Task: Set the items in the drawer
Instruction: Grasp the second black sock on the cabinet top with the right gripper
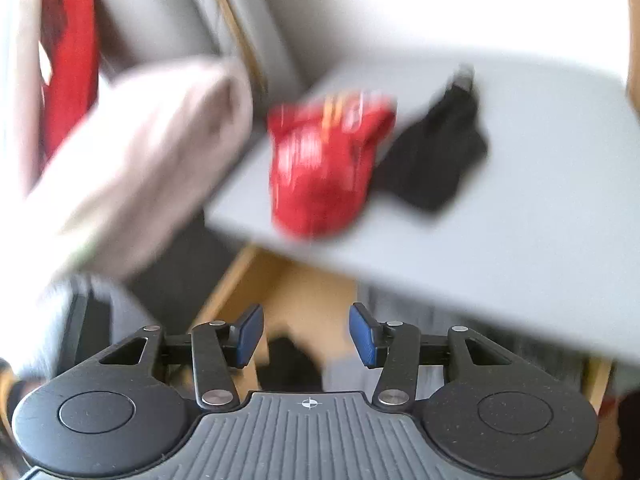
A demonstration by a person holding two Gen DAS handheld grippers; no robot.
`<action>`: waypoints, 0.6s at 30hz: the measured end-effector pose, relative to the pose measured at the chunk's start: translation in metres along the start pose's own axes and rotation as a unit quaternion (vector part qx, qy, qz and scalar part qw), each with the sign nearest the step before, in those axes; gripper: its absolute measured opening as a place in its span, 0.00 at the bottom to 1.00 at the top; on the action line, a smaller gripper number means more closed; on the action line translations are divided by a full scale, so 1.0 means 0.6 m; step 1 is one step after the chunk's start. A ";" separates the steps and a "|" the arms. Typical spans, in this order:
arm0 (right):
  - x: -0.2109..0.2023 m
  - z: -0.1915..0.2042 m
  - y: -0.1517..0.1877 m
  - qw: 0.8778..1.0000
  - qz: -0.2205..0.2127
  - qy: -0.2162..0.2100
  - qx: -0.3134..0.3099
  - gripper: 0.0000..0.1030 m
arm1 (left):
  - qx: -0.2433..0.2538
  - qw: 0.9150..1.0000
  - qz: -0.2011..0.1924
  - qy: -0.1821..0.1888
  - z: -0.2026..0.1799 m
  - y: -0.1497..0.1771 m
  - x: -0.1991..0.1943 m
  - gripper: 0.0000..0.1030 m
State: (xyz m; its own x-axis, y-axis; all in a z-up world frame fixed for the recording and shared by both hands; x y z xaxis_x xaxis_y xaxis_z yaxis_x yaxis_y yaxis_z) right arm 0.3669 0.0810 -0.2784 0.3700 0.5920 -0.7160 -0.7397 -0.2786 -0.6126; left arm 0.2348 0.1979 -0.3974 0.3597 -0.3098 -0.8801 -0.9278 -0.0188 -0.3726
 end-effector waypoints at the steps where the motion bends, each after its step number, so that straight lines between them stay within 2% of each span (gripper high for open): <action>1: -0.003 -0.011 -0.018 1.000 -0.016 0.007 0.009 0.43 | 0.001 1.000 0.000 0.000 0.001 0.000 -0.001 1.00; 6: 0.011 -0.067 -0.077 0.992 -0.079 0.072 0.060 0.43 | 0.006 1.000 -0.002 0.000 0.001 0.000 -0.004 1.00; 12: 0.059 -0.115 -0.090 0.979 -0.097 0.136 0.115 0.43 | 0.001 1.000 -0.001 0.001 0.003 0.000 -0.004 1.00; 15: 0.086 -0.119 -0.094 0.974 -0.111 0.143 0.137 0.43 | 0.000 1.000 -0.001 0.000 0.005 0.000 -0.004 1.00; 18: 0.093 -0.113 -0.097 0.973 -0.122 0.147 0.126 0.43 | -0.001 1.000 -0.001 0.001 0.005 0.001 -0.005 1.00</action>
State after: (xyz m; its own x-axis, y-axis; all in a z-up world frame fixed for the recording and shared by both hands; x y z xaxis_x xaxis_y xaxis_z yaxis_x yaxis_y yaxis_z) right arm 0.4690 0.0789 -0.3055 0.6698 0.3648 -0.6467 -0.7101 0.0605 -0.7015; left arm 0.2338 0.2019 -0.3958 0.3618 -0.3111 -0.8788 -0.9272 -0.0223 -0.3739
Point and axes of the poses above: each gripper's, at about its wrist camera, not at the fingertips, and x roughly the way its jaws point, z to its left, y to its underside, the point moved 8 cm from there along x, roughly the way its jaws point, and after that the axes turned 7 degrees about y, right-handed, at the moved point
